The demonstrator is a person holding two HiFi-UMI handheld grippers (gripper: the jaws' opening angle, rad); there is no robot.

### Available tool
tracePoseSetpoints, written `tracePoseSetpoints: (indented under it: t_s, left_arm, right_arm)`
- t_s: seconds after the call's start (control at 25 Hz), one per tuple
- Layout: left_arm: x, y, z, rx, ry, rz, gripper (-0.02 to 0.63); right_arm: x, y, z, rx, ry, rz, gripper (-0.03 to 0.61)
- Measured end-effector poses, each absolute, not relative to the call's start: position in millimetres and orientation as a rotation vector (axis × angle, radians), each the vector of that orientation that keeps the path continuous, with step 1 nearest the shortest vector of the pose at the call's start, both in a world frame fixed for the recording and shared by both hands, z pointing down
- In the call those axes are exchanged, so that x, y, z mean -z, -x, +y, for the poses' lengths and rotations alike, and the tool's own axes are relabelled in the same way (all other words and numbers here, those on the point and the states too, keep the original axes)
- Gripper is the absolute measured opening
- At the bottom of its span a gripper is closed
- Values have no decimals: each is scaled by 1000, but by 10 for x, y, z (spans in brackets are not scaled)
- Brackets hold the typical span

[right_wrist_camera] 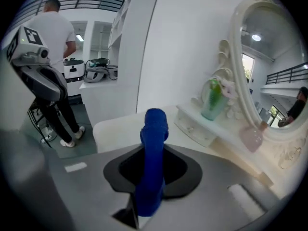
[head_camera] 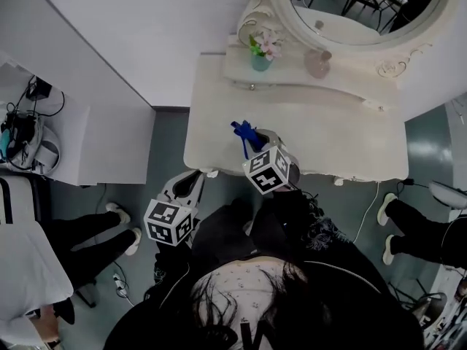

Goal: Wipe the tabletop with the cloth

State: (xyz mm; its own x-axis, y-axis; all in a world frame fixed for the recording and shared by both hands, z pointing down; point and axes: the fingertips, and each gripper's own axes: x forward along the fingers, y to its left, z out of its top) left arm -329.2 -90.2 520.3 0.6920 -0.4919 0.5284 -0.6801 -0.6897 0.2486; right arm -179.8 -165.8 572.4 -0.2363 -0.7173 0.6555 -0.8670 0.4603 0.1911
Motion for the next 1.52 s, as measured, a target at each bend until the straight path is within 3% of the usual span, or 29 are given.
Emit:
tracePoseSetpoints:
  t_s: [0.32,0.56,0.88,1.52]
  left_arm:
    - [-5265,3793,-835,-564,-2428,-976,2]
    - [-5290,4071,-784,-554,-2390,-1036,2]
    - [-5316,4163,-801,-561,-2375,-1033,2]
    - [-5282,3257,-935,-589,-2525,-764,2]
  right_arm:
    - [-5894,3015,-1659,-200,-1074,-2117,75]
    - [-6286,3407,-1533,-133,-908,-2067,75]
    - [-6633,3238,-1511,-16,-873,-1943,75]
    - [-6654,2023,-1298,-75,-1083,-1777,74]
